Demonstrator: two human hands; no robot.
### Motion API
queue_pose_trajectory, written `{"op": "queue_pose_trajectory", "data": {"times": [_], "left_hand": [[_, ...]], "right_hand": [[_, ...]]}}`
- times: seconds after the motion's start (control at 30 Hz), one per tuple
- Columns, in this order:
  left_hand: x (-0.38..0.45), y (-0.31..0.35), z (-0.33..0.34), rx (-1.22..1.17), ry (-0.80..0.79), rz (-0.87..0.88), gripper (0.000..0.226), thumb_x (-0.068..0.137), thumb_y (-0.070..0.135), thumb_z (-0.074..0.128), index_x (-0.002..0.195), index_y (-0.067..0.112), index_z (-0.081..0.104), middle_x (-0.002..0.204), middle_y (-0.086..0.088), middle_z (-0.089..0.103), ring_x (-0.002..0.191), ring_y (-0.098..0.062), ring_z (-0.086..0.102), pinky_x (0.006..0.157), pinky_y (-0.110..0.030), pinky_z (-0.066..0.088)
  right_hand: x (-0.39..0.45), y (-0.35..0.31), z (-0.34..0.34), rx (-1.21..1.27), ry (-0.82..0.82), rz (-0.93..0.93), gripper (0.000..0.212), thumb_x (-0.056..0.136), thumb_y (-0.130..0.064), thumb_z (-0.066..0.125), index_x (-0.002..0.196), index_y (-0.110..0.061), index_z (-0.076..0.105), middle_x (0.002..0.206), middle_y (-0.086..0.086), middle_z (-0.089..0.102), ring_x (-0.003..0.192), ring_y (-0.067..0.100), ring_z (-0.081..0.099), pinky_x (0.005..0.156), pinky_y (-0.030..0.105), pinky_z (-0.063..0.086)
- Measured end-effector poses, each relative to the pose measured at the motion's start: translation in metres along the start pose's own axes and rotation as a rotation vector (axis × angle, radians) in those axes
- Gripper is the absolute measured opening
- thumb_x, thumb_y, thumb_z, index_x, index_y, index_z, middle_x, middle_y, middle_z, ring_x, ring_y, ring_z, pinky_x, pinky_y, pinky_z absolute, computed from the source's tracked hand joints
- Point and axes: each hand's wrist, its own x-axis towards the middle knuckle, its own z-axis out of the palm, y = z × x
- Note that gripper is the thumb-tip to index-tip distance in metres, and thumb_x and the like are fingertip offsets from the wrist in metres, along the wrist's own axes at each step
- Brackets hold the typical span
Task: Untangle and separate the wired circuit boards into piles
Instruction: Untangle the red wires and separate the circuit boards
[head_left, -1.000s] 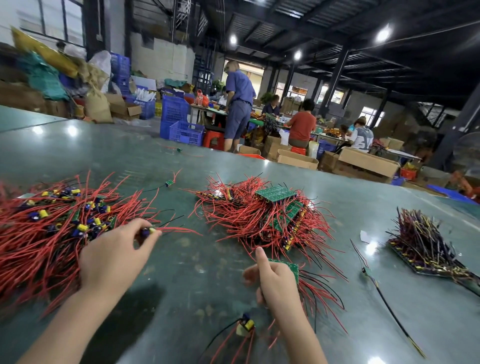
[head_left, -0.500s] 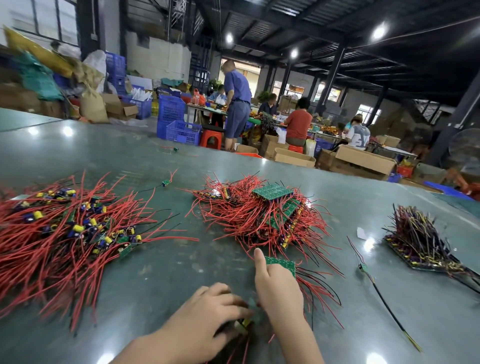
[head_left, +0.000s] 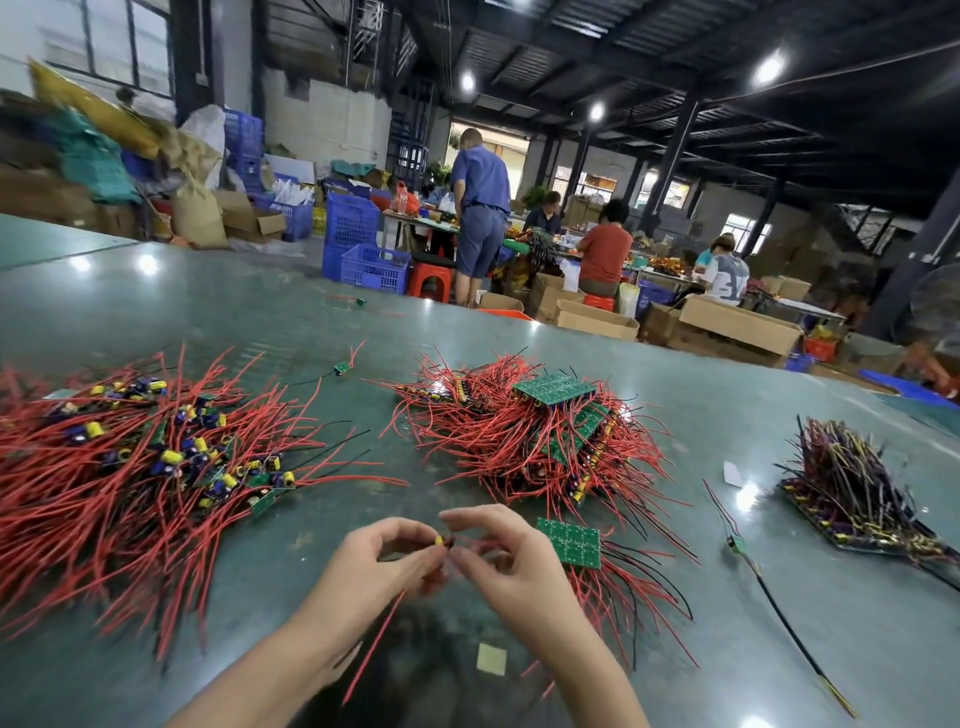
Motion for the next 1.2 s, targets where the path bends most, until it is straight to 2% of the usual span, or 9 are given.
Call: {"op": "queue_pose_trajectory", "data": {"times": [0.1,0.2,0.3,0.4,0.53,0.63,0.73,0.97,1.2], "left_hand": [[0.001,0.001,0.000,-0.095,0.015,-0.055,0.007,0.078,-0.006,0.066,0.084,-0.003,0.063,0.064,-0.014,0.067,0.055,-0.018,0.064,0.055,-0.024,0.054],[-0.001,0.003,0.001,-0.159,0.006,-0.058,0.013,0.075,-0.005,0.068,0.083,-0.003,0.059,0.057,-0.009,0.064,0.048,-0.015,0.061,0.047,-0.020,0.051],[-0.003,0.005,0.002,-0.133,0.001,-0.037,0.022,0.069,-0.003,0.072,0.084,-0.002,0.058,0.057,-0.006,0.059,0.046,-0.016,0.055,0.044,-0.020,0.046],[-0.002,0.006,0.000,-0.145,0.005,-0.050,0.022,0.071,-0.010,0.070,0.088,-0.001,0.059,0.064,-0.007,0.058,0.049,-0.017,0.053,0.047,-0.021,0.047],[-0.003,0.004,0.000,-0.302,-0.143,-0.225,0.030,0.066,0.006,0.070,0.094,-0.003,0.067,0.080,-0.011,0.071,0.058,-0.016,0.066,0.053,-0.021,0.054],[-0.005,0.007,-0.001,-0.374,-0.281,-0.348,0.020,0.069,0.009,0.067,0.083,-0.003,0.074,0.092,-0.019,0.072,0.059,-0.014,0.066,0.052,-0.020,0.055],[-0.006,0.009,-0.002,-0.393,-0.309,-0.353,0.016,0.069,0.008,0.067,0.080,-0.001,0.074,0.088,-0.020,0.070,0.045,-0.007,0.053,0.039,-0.015,0.044],[-0.005,0.011,-0.006,-0.275,-0.375,-0.293,0.021,0.067,0.003,0.067,0.085,-0.001,0.057,0.082,-0.018,0.067,0.043,-0.009,0.041,0.040,-0.016,0.035],[-0.005,0.016,-0.012,-0.029,-0.390,-0.164,0.015,0.077,0.009,0.062,0.087,-0.001,0.058,0.077,-0.008,0.069,0.045,-0.007,0.042,0.042,-0.014,0.033]], "right_hand": [[-0.001,0.000,0.001,0.036,0.007,-0.027,0.022,0.079,-0.014,0.069,0.096,-0.028,0.070,0.099,-0.011,0.066,0.084,0.003,0.061,0.073,0.016,0.045],[-0.001,-0.006,0.002,0.050,-0.004,-0.007,0.018,0.078,-0.023,0.072,0.092,-0.034,0.069,0.098,-0.012,0.066,0.083,0.000,0.060,0.073,0.013,0.043],[-0.001,-0.010,0.006,0.069,0.037,0.030,0.021,0.079,-0.016,0.072,0.083,-0.037,0.070,0.091,-0.007,0.065,0.080,0.000,0.059,0.072,0.016,0.043],[0.000,-0.014,0.006,0.166,0.116,0.112,0.023,0.083,-0.008,0.067,0.074,-0.028,0.072,0.077,-0.007,0.068,0.076,-0.002,0.061,0.069,0.014,0.043],[0.000,-0.018,0.002,0.322,0.172,0.154,0.013,0.084,-0.003,0.065,0.075,-0.007,0.074,0.064,-0.009,0.068,0.062,-0.006,0.058,0.061,0.008,0.040],[0.000,-0.019,0.002,0.349,0.201,0.135,0.017,0.084,-0.003,0.065,0.076,-0.014,0.074,0.067,-0.011,0.070,0.064,-0.004,0.061,0.063,0.009,0.043],[-0.001,-0.018,0.003,0.306,0.219,0.122,0.023,0.081,-0.004,0.069,0.073,-0.026,0.072,0.072,-0.008,0.072,0.068,0.002,0.065,0.066,0.016,0.048],[0.000,-0.021,-0.002,0.326,0.192,0.195,0.019,0.084,-0.008,0.067,0.072,-0.022,0.072,0.065,-0.011,0.070,0.058,-0.004,0.058,0.059,0.011,0.043],[-0.001,-0.023,-0.002,0.366,0.130,0.209,0.014,0.083,-0.008,0.068,0.074,-0.017,0.072,0.063,-0.012,0.068,0.056,-0.007,0.054,0.058,0.008,0.040]]}}
